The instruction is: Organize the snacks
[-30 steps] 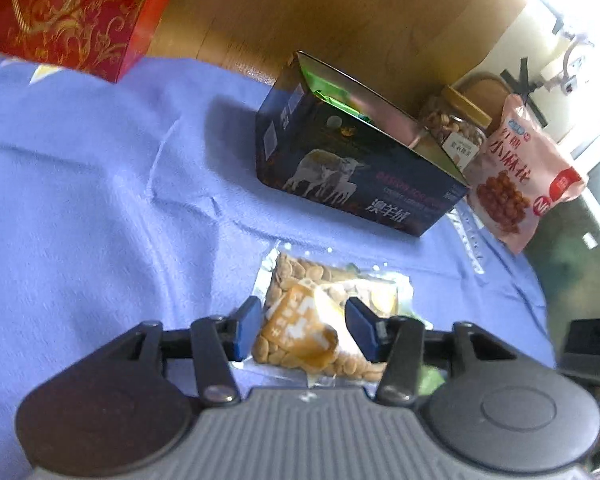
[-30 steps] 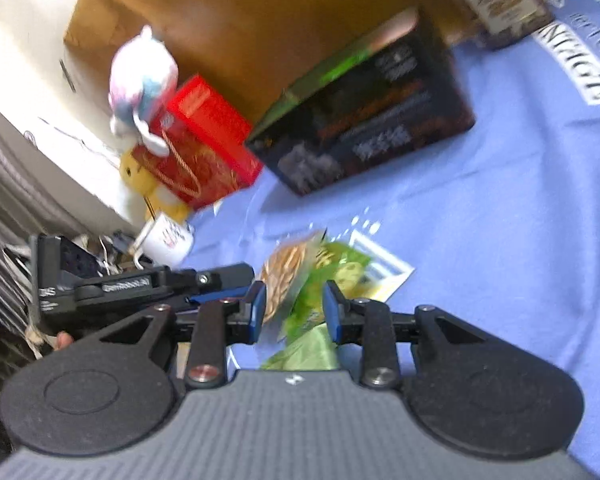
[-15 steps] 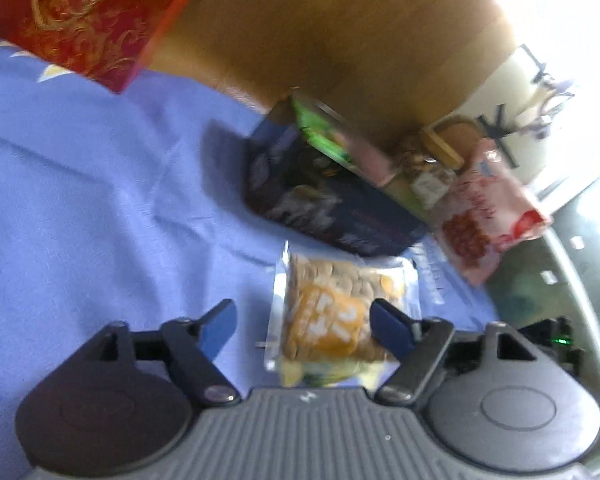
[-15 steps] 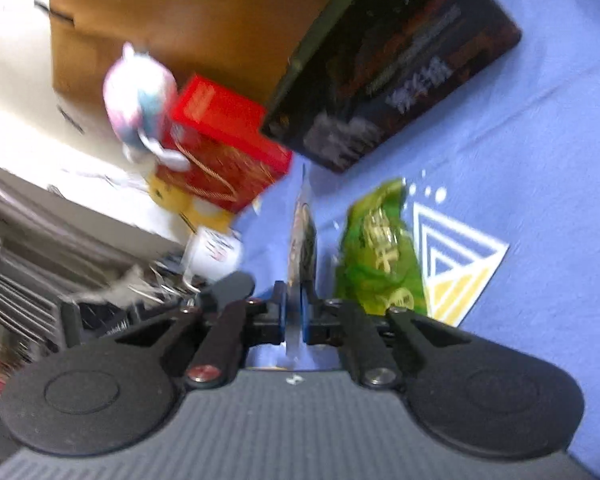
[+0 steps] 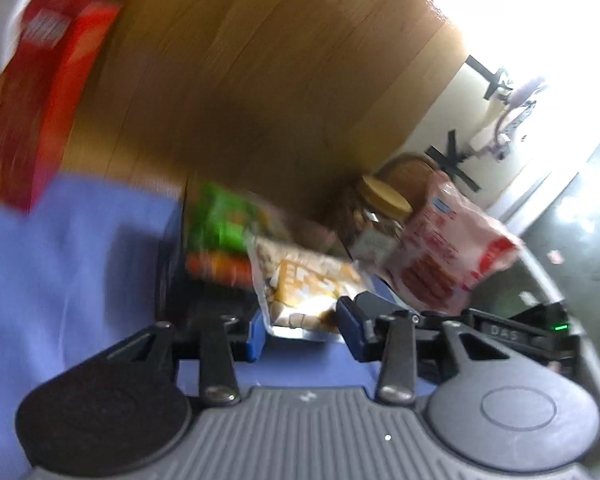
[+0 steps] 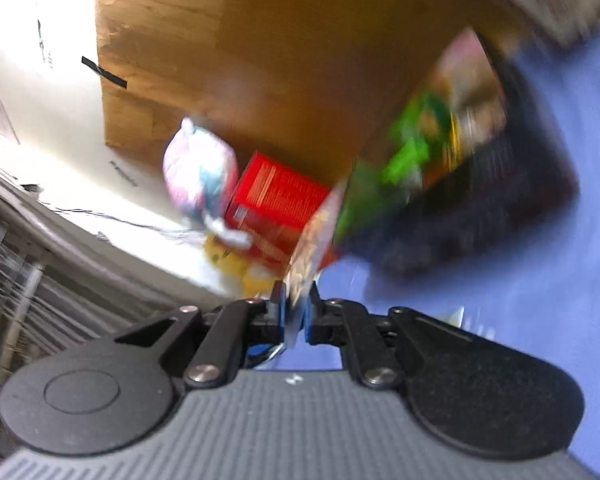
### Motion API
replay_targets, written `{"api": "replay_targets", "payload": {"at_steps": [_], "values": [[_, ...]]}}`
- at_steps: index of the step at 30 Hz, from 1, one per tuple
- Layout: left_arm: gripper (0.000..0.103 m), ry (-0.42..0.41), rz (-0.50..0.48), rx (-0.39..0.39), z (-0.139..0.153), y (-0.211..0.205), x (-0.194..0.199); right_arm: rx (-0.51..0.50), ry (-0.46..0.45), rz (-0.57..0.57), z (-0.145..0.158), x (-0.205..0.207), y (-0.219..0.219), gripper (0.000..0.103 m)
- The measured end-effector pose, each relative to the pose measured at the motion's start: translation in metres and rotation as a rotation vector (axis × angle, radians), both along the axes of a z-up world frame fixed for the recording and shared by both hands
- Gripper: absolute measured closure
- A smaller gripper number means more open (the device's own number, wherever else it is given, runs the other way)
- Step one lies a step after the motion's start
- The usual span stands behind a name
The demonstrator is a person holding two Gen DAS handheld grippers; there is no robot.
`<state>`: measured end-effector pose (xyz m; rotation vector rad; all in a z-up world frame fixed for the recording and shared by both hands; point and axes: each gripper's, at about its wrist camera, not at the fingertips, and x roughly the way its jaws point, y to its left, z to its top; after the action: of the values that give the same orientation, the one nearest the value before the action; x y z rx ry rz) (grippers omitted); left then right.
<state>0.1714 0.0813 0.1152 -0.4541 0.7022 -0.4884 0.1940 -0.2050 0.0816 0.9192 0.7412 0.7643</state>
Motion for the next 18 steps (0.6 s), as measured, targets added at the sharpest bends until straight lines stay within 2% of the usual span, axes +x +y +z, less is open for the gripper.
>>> {"api": "replay_targets", "payload": {"at_steps": [3,4,6,7,8,10,12,16,18], "values": [[0.064,-0.006,0.058,0.123,-0.001,-0.024,0.037,-0.188,-0.067,-0.089,0.02,0.027,0.012,0.073],[0.063,0.003,0.082,0.168,-0.005,-0.031,0.045,-0.293,-0.096,-0.119,0.023,0.036,0.02,0.058],[0.059,0.012,0.138,0.253,-0.011,-0.041,0.055,-0.525,-0.144,-0.195,0.027,0.044,0.034,0.055],[0.057,0.008,0.148,0.258,-0.012,-0.042,0.054,-0.615,-0.178,-0.229,0.028,0.043,0.037,0.055],[0.053,0.0,0.141,0.239,-0.013,-0.039,0.05,-0.648,-0.213,-0.241,0.029,0.039,0.035,0.055],[0.051,-0.018,0.139,0.21,-0.013,-0.034,0.037,-0.616,-0.246,-0.258,0.028,0.025,0.022,0.055],[0.051,-0.03,0.14,0.209,-0.012,-0.03,0.022,-0.575,-0.242,-0.272,0.023,0.009,0.007,0.055],[0.05,-0.028,0.121,0.198,-0.007,-0.024,-0.011,-0.49,-0.188,-0.282,0.007,-0.022,-0.015,0.054],[0.047,-0.022,0.11,0.218,-0.008,-0.021,-0.028,-0.442,-0.154,-0.269,-0.002,-0.036,-0.02,0.054]]}}
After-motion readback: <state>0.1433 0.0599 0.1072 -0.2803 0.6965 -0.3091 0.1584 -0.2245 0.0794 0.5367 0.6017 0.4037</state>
